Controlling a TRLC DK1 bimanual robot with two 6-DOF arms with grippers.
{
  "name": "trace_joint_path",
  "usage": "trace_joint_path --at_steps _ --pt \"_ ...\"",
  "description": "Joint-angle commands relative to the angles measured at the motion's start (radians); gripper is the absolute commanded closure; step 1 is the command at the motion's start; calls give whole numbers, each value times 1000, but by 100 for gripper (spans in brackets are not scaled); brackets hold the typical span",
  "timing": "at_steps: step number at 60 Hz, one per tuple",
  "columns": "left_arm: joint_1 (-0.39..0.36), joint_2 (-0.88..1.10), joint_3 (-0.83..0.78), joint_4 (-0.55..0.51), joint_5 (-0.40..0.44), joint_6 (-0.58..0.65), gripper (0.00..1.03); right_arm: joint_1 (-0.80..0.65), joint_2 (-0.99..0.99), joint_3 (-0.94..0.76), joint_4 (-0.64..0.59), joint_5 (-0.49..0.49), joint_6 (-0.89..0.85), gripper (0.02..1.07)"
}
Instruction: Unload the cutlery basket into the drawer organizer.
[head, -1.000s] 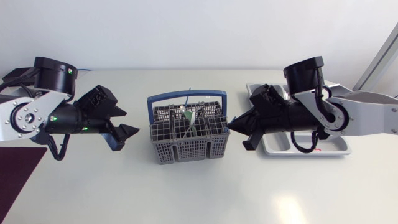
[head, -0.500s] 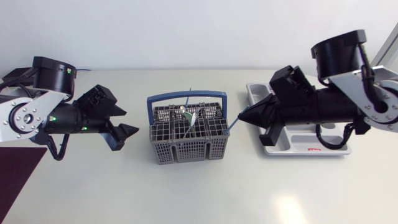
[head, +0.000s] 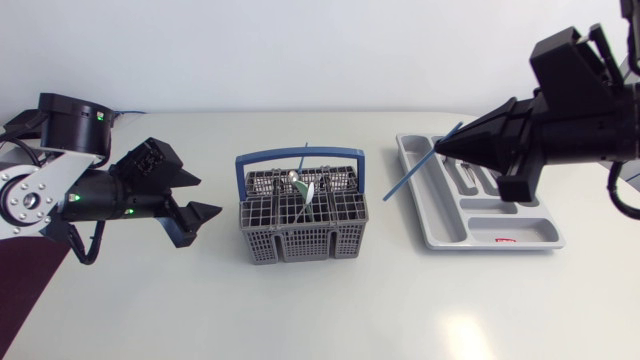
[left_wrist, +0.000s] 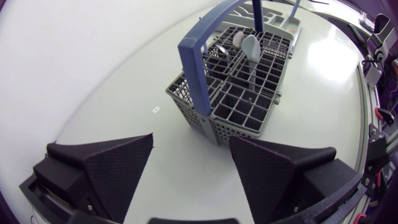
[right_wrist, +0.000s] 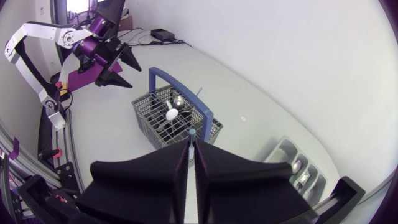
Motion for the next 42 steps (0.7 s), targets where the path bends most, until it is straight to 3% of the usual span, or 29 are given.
trace_joint_path --at_steps 1,21,42 --pt "-10 -17 -25 4 9 22 13 -59 16 50 -54 -2 -35 101" --pt "-46 -28 -50 7 6 39 13 -282 259 173 -170 17 -90 101" --pt "-75 -34 -62 5 -8 51 13 -312 597 379 -253 116 -44 101"
